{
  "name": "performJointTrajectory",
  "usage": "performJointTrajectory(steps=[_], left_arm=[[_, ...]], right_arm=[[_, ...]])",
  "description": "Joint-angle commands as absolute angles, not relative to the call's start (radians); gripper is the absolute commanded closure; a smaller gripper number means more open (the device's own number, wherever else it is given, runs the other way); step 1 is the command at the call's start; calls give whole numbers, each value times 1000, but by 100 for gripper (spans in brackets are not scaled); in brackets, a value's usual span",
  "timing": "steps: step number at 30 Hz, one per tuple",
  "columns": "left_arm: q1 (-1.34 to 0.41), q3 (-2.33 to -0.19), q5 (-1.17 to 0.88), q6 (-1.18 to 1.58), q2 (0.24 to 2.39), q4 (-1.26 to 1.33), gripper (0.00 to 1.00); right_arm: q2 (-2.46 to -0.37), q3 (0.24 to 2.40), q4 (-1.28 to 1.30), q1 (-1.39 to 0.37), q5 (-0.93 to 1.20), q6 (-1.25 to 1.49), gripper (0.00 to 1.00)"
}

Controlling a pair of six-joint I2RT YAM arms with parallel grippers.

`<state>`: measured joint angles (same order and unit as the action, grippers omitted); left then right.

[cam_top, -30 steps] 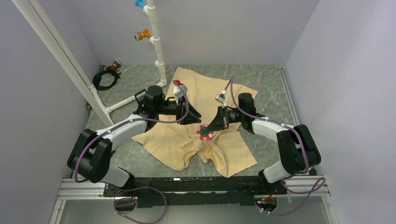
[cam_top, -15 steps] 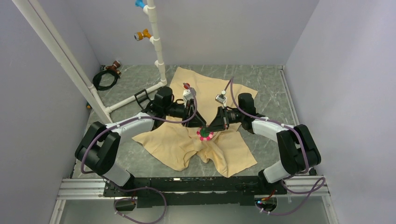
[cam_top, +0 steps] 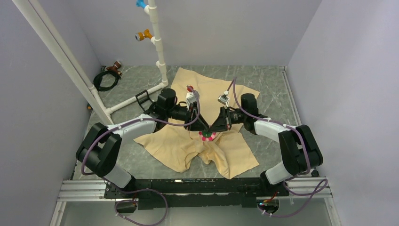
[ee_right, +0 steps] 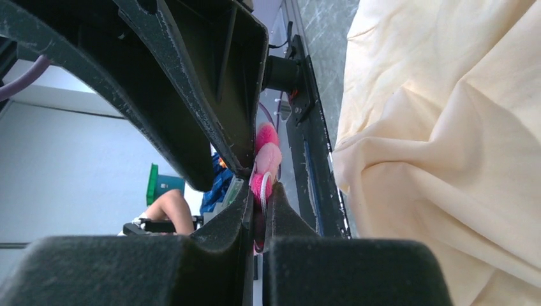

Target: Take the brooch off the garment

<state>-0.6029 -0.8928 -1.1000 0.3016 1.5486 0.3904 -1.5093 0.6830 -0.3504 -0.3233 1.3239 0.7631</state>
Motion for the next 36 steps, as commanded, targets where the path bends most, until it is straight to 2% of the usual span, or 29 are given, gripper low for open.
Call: performJointTrajectory(steps=[1,6,10,14,21,31,36], left_arm=[[-592,-925,-1107,283,1520,374,54],[-503,-882,-1066,353,1462,421,40],[-489,-871,-1058,315,1469,290,38],[-503,-811,-1156,481,1538,430,38],[-536,-809,-1245,711,1622,697,45],[-572,-820,-1247,768,1675,765,57],[-575,-824,-1241,759,1675,748,67]], right_arm=[[-1501,679,-411,-314,1333,767,100],[-1490,672,-411,-311,1331,756,100],[-1482,668,-431,-311,1323,764,100],[-1469,664,-437,-311,1315,757,100],[-1450,672,-366,-311,1300,689,100],[-1428,678,-306,-313,1276,631,100],[-1429,677,-318,-313,1270,642,100]])
